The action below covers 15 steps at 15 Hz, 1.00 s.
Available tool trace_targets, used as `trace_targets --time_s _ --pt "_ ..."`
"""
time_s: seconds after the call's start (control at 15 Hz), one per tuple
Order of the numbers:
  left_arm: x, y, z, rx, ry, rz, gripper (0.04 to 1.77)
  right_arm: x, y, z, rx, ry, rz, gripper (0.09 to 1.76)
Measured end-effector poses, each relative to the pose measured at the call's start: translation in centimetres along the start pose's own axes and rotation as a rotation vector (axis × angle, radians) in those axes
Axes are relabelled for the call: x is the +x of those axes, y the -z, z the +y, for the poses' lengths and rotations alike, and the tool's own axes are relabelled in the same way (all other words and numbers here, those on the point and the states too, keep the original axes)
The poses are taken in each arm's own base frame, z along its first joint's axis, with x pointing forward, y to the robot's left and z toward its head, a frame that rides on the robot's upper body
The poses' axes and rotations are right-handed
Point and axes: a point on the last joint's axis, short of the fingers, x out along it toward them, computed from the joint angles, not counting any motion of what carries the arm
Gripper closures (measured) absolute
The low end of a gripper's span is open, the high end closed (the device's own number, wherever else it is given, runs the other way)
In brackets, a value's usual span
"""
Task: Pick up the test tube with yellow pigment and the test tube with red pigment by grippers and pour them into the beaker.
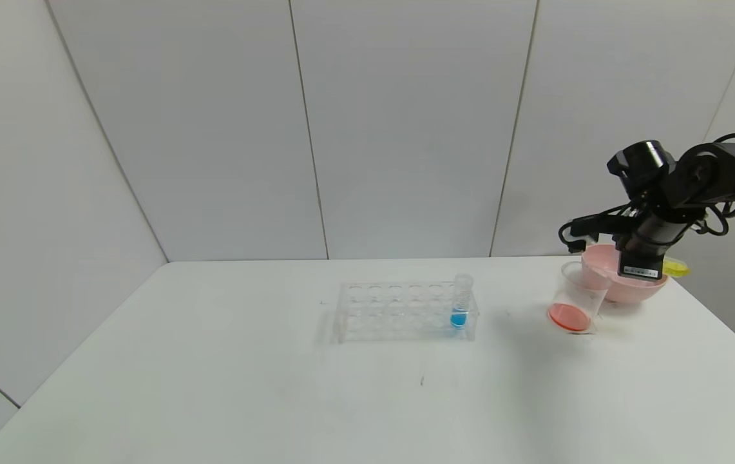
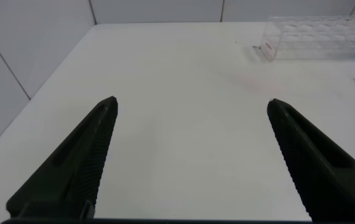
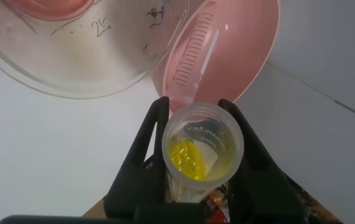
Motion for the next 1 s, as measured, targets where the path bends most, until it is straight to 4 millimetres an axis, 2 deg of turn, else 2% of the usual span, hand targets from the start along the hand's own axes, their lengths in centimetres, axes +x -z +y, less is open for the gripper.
trace_targets --time_s 1.0 --pt "0.0 0.0 0.0 0.0 0.0 0.0 0.09 -0.3 -1.6 0.5 -0.116 0.075 0.115 1.26"
